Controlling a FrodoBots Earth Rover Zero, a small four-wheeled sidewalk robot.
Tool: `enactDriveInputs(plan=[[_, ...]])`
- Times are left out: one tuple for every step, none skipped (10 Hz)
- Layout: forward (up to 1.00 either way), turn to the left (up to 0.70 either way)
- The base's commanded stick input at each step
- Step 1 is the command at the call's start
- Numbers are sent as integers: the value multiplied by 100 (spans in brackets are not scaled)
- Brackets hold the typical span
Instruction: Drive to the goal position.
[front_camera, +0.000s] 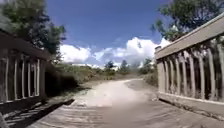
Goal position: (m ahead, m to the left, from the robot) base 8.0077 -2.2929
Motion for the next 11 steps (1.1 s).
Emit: enactDriveInputs(plan=[[45,2],[45,2],[45,2],[45,2],[45,2],[45,2],[45,2],[45,2],[45,2],[45,2],[45,2]])
